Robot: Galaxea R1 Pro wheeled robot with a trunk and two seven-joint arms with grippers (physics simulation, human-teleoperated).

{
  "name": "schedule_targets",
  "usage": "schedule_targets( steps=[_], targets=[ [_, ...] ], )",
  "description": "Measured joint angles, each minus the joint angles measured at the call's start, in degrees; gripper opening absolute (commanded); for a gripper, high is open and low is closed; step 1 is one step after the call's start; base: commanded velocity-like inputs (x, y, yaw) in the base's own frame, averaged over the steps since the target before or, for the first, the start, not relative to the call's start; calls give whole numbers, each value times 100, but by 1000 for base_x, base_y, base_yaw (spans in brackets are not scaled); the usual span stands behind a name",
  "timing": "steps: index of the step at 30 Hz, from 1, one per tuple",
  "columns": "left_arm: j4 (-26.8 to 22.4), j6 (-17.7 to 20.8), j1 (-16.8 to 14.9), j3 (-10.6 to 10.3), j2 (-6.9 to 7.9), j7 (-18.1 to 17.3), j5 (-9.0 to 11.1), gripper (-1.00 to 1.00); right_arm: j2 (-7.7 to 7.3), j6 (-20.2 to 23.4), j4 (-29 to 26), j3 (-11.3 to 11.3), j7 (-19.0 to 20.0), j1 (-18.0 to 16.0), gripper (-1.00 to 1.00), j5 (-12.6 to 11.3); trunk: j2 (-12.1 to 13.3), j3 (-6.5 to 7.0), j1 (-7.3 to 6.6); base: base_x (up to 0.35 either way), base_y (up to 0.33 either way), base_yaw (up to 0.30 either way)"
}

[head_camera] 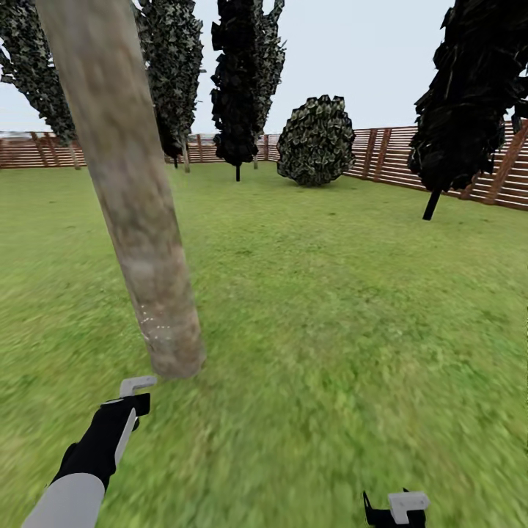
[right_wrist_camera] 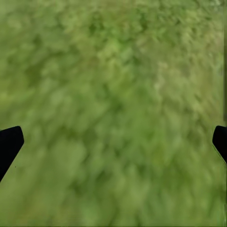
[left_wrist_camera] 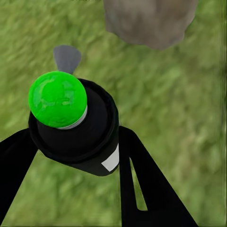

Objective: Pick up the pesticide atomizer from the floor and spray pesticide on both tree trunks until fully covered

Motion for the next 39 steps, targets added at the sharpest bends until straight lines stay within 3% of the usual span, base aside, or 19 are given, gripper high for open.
schedule_targets(
  steps=[5, 15, 28, 39],
  targets=[
    [-2, 0, 0, 0, 0, 0, 1, -100, 5, 0, -4, 0, 0, 1, 100, 0, 0, 0, 0, 8, -268, 24],
    [-5, 10, 1, 3, 1, -1, 3, -100, 14, 0, -3, 3, 4, 2, 100, 0, 0, 0, -1, 30, -269, 238],
    [-1, 9, 0, 0, 0, -2, 1, -100, 14, 0, -4, 0, 4, 0, 100, 0, 0, 0, -1, 115, -269, 30],
    [-3, 9, 2, 0, -2, -2, 4, -100, 14, 0, 2, 2, 4, 2, 100, 0, 0, 0, -1, 117, -269, 259]
  ],
)
